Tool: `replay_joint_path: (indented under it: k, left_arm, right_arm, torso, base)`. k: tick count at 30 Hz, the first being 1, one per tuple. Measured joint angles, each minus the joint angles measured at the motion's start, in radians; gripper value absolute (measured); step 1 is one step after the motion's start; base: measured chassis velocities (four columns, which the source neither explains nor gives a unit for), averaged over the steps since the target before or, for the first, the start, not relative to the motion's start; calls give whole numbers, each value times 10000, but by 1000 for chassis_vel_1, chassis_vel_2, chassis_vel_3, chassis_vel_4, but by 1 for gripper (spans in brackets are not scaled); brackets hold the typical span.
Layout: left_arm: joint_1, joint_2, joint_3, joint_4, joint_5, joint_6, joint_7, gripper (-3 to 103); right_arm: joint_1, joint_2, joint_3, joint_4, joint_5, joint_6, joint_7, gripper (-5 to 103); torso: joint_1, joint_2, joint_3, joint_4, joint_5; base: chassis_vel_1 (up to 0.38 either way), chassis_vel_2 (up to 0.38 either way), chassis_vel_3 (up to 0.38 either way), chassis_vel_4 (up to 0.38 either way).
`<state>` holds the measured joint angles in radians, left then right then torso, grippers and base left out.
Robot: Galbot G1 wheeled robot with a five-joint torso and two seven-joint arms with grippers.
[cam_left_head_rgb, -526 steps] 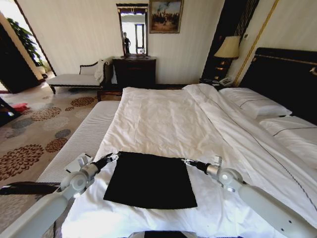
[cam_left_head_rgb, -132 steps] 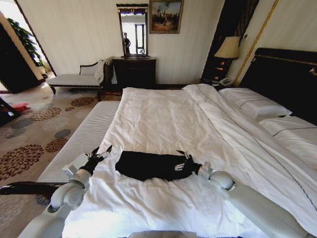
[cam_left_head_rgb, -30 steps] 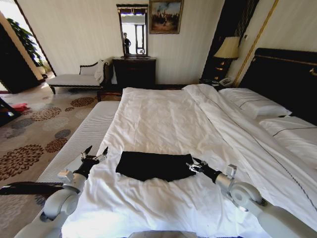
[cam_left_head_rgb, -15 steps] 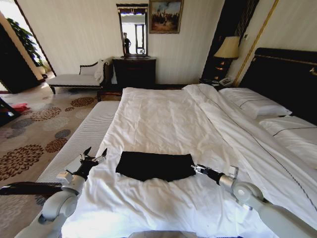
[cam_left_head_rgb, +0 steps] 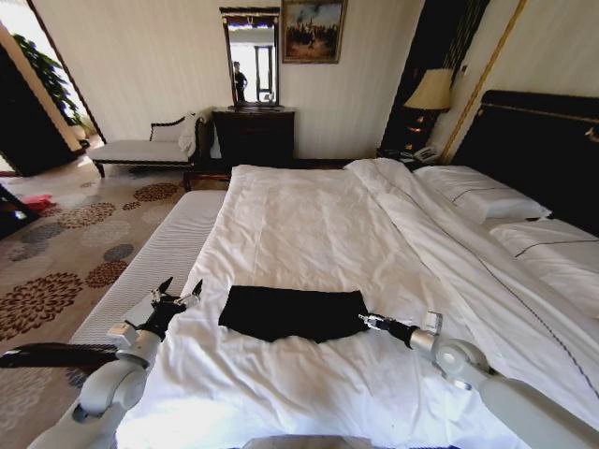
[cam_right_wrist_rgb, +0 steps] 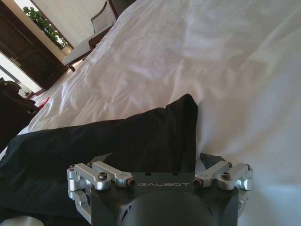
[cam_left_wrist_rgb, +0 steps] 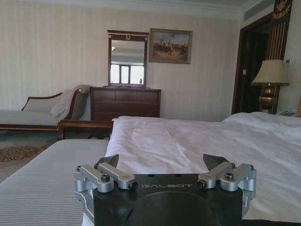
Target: Fold the clothes on the bed.
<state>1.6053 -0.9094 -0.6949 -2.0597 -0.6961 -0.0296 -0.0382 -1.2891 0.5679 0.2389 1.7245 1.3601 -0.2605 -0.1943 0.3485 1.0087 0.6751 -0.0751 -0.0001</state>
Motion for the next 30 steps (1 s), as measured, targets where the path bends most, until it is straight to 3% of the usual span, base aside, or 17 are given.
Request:
replay_joint_path:
  k: [14, 17, 19, 22, 25, 26, 28, 30]
  left_arm:
    - [-2, 0, 8, 0, -6, 7, -1, 100]
    - [-3, 0, 8, 0, -6, 8, -1, 100]
    - [-2, 0, 7, 0, -6, 8, -1, 100]
    - [-3, 0, 8, 0, -6, 8, -2, 100]
    - [-3, 0, 8, 0, -6, 8, -2, 100]
    - [-3, 0, 8, 0, -7, 8, -2, 100]
    - [-3, 0, 8, 0, -6, 8, -2, 100]
    - [-3, 0, 8, 0, -7, 8, -2, 100]
  right_arm:
    - [273, 87, -654, -32, -267, -86, 140, 101]
    - [244, 93, -620, -63, -298, -67, 160, 85]
    - [228, 101, -601, -63, -301, -57, 164, 85]
    - [179, 119, -544, -21, -363, -27, 175, 69]
    - [171, 133, -530, 11, -389, -15, 181, 63]
    - [160, 146, -520, 34, -419, -7, 198, 52]
    - [149, 156, -510, 46, -440, 0, 208, 52]
    - [87, 166, -482, 93, -489, 20, 219, 41]
  torso:
    - [0, 0, 0, 0, 0]
    - [-1, 0, 0, -2, 0]
    - [0, 0, -1, -1, 0]
    - [0, 0, -1, -1, 1]
    - [0, 0, 0, -1, 1]
    - [0, 0, 0, -1, 1]
    - [-1, 0, 0, -1, 1]
    - [0, 0, 0, -1, 1]
  base:
    - [0, 0, 0, 0]
    - [0, 0, 0, 0]
    - [0, 0, 0, 0]
    - [0, 0, 0, 0]
    - [0, 0, 0, 0]
    - [0, 0, 0, 0]
    - [0, 0, 0, 0]
    - [0, 0, 0, 0]
